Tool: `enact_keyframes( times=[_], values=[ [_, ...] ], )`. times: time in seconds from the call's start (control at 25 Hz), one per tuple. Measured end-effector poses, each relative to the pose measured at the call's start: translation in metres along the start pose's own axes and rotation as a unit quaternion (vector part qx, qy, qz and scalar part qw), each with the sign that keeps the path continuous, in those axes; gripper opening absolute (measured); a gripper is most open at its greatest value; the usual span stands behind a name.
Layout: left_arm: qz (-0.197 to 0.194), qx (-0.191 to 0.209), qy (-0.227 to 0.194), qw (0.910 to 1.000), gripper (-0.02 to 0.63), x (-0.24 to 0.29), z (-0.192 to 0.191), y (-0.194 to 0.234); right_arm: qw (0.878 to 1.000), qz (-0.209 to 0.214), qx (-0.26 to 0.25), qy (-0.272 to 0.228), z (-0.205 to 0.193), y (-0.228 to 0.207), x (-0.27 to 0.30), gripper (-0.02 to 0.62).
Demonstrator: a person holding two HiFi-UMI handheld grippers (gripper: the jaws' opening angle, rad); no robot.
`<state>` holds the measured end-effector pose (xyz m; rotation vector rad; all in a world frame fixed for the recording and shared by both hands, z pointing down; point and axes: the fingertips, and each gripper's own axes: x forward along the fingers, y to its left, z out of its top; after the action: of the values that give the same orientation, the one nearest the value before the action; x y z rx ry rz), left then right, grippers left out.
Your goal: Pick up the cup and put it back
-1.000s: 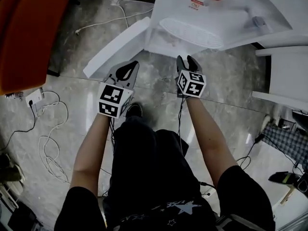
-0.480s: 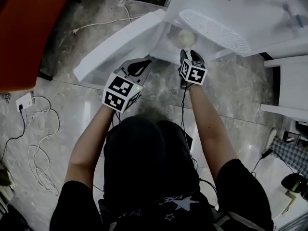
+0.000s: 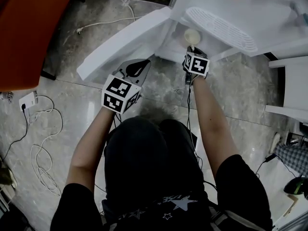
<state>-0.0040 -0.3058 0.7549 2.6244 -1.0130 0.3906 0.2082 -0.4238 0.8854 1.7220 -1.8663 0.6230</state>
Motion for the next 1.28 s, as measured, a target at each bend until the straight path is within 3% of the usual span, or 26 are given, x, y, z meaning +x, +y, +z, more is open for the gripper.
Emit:
enact_keyframes(
  times=[0.12, 0.32, 0.4, 0.48, 0.56, 0.68, 0.92, 1.12, 1.28],
  values=[
    [0.009, -0.005, -0.008, 0.9999, 0.009, -0.004, 0.001, 0.003, 1.000, 0.007, 0.015, 0.008, -0.001, -0.001, 0.000, 0.055],
    [0.007, -0.011, -0.018, 0.9997, 0.009, -0.012, 0.012, -0.003, 0.999, 0.035, -0.014, -0.016, 0.010, 0.005, -0.016, 0.049],
    [0.017, -0.031, -0.023, 0.9991, 0.009, -0.018, 0.018, -0.004, 0.999, 0.045, -0.024, -0.017, 0.016, 0.009, -0.028, 0.048],
    [0.019, -0.056, -0.011, 0.9982, 0.009, -0.028, 0.020, -0.016, 0.998, 0.054, -0.028, -0.003, 0.010, 0.014, -0.047, 0.046],
    [0.013, -0.057, 0.006, 0.9983, 0.009, -0.041, 0.023, -0.036, 0.997, 0.065, -0.028, 0.008, 0.004, 0.018, -0.073, 0.046],
    [0.018, -0.043, 0.027, 0.9986, 0.009, -0.064, 0.038, -0.060, 0.996, 0.085, -0.022, 0.001, 0.011, 0.029, -0.118, 0.044],
    [0.051, -0.060, 0.045, 0.9959, 0.009, -0.139, 0.092, -0.111, 0.991, 0.131, -0.025, 0.004, 0.029, 0.053, -0.238, 0.044],
    [0.104, -0.079, 0.039, 0.9907, 0.009, -0.208, 0.158, -0.163, 0.984, 0.173, -0.048, -0.012, 0.077, 0.060, -0.354, 0.043],
    [0.123, -0.100, 0.029, 0.9870, 0.009, -0.258, 0.205, -0.215, 0.978, 0.198, -0.057, -0.037, 0.123, 0.061, -0.442, 0.043]
  ],
)
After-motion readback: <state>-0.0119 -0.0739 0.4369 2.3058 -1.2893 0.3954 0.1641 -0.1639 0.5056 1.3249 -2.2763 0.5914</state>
